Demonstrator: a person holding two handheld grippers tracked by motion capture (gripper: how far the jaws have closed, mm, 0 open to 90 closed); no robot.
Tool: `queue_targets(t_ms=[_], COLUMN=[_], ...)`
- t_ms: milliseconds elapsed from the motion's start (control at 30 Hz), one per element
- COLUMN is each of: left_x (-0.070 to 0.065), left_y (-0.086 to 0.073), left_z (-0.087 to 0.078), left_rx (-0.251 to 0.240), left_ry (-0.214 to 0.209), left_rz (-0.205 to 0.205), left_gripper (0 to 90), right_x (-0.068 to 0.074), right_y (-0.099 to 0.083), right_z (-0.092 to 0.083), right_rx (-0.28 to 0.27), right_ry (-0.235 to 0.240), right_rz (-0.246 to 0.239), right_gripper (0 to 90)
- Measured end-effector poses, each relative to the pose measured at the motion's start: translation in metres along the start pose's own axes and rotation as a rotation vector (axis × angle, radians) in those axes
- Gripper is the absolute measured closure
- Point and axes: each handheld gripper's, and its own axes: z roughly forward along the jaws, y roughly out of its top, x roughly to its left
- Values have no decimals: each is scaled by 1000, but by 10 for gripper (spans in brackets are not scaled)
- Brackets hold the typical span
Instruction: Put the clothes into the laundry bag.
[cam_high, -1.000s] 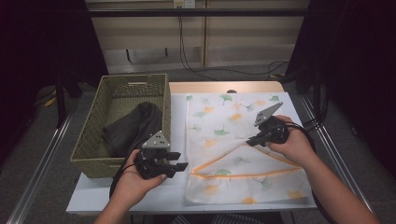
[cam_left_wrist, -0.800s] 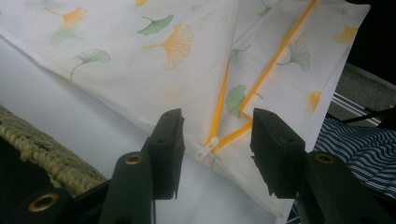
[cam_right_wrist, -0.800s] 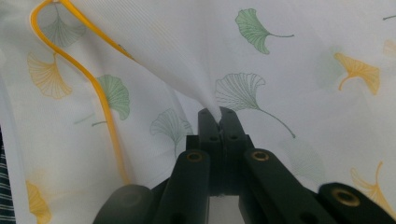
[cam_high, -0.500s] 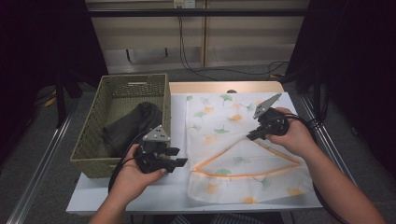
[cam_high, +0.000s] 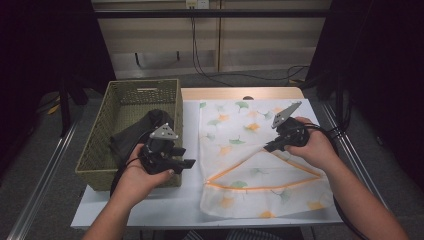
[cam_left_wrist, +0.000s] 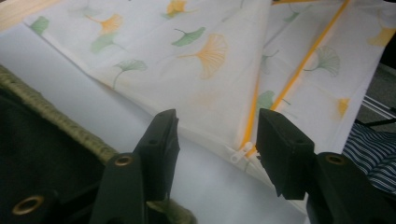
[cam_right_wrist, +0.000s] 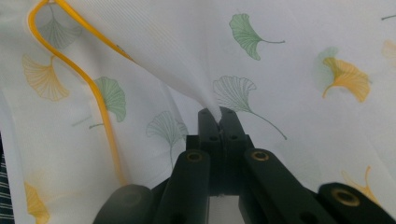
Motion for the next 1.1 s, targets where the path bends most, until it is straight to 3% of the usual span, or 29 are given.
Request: queue_targets(t_ms=[300, 467, 700, 733, 800, 833, 900, 1000, 1067, 1100], left_x=[16, 28, 44, 47, 48, 50, 52, 55, 59, 60], left_y=[8, 11, 11, 11, 11, 12, 12, 12, 12, 12], left_z=[-9, -13, -17, -18, -17, -18, -18, -16, -16, -15], left_rx=[13, 18, 24, 38, 27, 41, 57, 55, 67, 52], left_ry=[42, 66, 141, 150, 160, 152, 180, 216, 216, 226], left_rz=[-5, -46, -80, -69, -91, -89, -84, -112, -114, -140], left_gripper=[460, 440, 327, 304, 250, 233, 203, 176, 155, 146], right_x=[3, 3, 3, 3, 4, 3, 3, 4, 4, 4], right_y=[-3, -7, -11, -11, -12, -12, -12, -12, -12, -12], right_z=[7, 12, 14, 14, 14, 15, 15, 16, 15, 15], right_rx=[22, 28, 25, 23, 29, 25, 29, 29, 29, 30], right_ry=[-1, 8, 13, 14, 17, 19, 19, 21, 19, 21], right_rz=[-5, -3, 3, 0, 17, 4, 7, 4, 1, 4], right_gripper=[900, 900, 900, 900, 900, 900, 900, 900, 900, 900])
